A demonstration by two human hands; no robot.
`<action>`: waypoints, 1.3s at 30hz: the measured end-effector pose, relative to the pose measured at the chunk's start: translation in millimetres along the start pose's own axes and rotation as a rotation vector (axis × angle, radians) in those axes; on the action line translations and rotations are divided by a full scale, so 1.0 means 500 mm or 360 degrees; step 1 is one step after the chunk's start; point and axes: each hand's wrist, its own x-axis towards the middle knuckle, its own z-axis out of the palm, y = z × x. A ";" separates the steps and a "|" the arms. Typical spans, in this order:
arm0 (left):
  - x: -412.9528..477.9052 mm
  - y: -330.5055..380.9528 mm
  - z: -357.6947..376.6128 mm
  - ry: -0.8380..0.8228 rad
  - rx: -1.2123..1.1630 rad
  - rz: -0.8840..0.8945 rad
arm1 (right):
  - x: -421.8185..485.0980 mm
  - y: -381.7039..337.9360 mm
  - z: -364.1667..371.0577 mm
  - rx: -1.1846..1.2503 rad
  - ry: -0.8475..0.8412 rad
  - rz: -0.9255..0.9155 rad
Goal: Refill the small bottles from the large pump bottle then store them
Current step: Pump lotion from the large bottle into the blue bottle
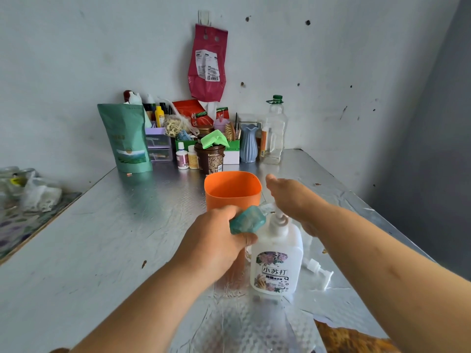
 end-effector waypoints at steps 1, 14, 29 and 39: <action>0.000 0.001 -0.001 -0.0002 0.0003 -0.0002 | 0.001 -0.001 0.000 0.0005 -0.0008 0.0011; 0.003 -0.017 0.008 0.0032 -0.0044 0.0002 | 0.009 0.010 0.015 0.0076 -0.0020 0.0089; 0.004 -0.004 0.003 0.0034 -0.0006 0.0000 | 0.001 -0.002 -0.001 0.0220 -0.0080 0.0128; 0.002 -0.010 0.003 0.0006 -0.0028 -0.0003 | 0.010 0.010 0.012 0.0096 -0.0037 0.0091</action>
